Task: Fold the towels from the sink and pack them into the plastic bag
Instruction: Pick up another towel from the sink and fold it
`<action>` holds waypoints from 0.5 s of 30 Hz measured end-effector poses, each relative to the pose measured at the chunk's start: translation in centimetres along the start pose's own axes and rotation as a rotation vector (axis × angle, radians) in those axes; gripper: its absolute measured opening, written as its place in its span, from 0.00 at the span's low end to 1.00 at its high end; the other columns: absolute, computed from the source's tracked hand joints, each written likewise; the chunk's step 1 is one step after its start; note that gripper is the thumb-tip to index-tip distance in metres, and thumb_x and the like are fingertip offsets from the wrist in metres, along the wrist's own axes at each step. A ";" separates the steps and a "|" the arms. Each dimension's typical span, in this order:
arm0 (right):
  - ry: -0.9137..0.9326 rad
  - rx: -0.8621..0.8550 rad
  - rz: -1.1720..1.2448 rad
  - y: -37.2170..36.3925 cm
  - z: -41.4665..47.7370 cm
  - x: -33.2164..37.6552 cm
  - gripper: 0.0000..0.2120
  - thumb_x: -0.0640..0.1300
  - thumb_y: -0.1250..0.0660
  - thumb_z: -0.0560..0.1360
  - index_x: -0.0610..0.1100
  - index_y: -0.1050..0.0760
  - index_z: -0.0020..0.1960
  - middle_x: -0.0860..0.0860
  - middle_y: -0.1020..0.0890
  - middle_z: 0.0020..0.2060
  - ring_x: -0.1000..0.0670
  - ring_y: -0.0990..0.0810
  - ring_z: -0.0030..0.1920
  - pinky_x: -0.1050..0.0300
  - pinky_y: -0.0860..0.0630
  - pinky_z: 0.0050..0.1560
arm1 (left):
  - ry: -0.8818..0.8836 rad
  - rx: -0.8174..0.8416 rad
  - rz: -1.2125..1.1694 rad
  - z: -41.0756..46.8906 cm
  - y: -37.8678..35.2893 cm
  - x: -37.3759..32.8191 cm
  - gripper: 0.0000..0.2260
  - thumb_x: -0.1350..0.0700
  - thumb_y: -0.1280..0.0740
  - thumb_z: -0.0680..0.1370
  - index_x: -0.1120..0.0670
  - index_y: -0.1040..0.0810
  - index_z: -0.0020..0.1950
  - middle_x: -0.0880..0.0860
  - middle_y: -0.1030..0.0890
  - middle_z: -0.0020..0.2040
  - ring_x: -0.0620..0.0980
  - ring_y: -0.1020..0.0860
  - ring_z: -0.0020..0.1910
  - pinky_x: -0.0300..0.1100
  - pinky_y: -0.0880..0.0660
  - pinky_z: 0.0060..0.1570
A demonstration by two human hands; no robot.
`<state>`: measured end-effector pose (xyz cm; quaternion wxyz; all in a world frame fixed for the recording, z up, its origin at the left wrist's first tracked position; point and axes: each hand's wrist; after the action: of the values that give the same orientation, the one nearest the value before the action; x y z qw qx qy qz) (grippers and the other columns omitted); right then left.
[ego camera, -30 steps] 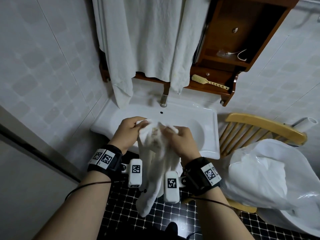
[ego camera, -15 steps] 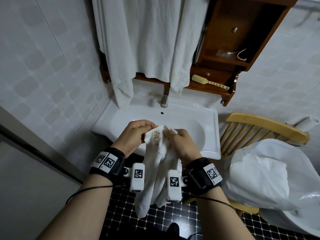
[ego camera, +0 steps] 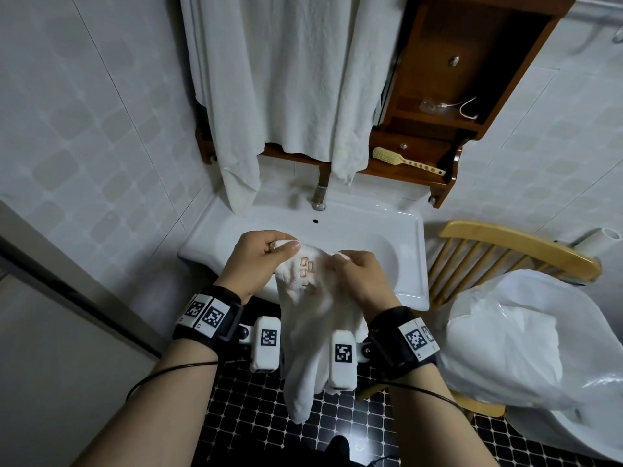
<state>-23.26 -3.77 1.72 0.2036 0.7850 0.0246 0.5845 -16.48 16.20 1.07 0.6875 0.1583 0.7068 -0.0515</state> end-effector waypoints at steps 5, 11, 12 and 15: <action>0.183 -0.431 -0.393 -0.2 0.0 -0.8 0.07 0.47 0.26 0.73 0.51 0.20 0.50 0.55 0.23 0.43 0.51 0.26 0.46 0.55 0.29 0.50 | -0.065 0.006 0.037 -0.2 0.0 -1.6 0.06 0.55 0.26 0.80 0.47 0.13 0.56 0.57 0.21 0.34 0.59 0.25 0.37 0.50 0.24 0.45; 0.376 -0.115 -0.341 -3.7 -1.8 -0.2 0.12 0.52 0.23 0.71 0.49 0.24 0.37 0.55 0.19 0.31 0.55 0.20 0.33 0.57 0.24 0.38 | -0.086 -0.139 0.058 -0.2 -1.1 -3.0 0.09 0.56 0.27 0.80 0.42 0.11 0.53 0.61 0.14 0.46 0.68 0.18 0.47 0.66 0.17 0.47; 0.342 -0.063 -0.372 -4.4 -1.8 -0.2 0.14 0.57 0.23 0.68 0.50 0.25 0.38 0.55 0.19 0.33 0.55 0.20 0.35 0.56 0.23 0.39 | -0.064 -0.155 0.032 -0.3 -1.3 -3.3 0.09 0.57 0.28 0.80 0.43 0.11 0.53 0.59 0.13 0.46 0.65 0.16 0.48 0.64 0.16 0.48; 0.269 -0.117 -0.426 -6.1 -1.7 -0.2 0.24 0.69 0.29 0.68 0.48 0.28 0.44 0.54 0.19 0.36 0.50 0.20 0.40 0.51 0.23 0.38 | 0.006 -0.168 -0.072 -0.7 -2.1 -4.3 0.12 0.62 0.30 0.81 0.47 0.11 0.52 0.56 0.12 0.47 0.55 0.13 0.50 0.60 0.16 0.54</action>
<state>-23.62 2.29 -0.17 0.3621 0.6641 0.1825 0.6281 -17.71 13.80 5.04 0.6941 0.0747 0.7158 -0.0161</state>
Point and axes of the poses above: each hand's wrist, its own z-axis towards the middle knuckle, its own y-axis out of the back of the hand, x = y × z
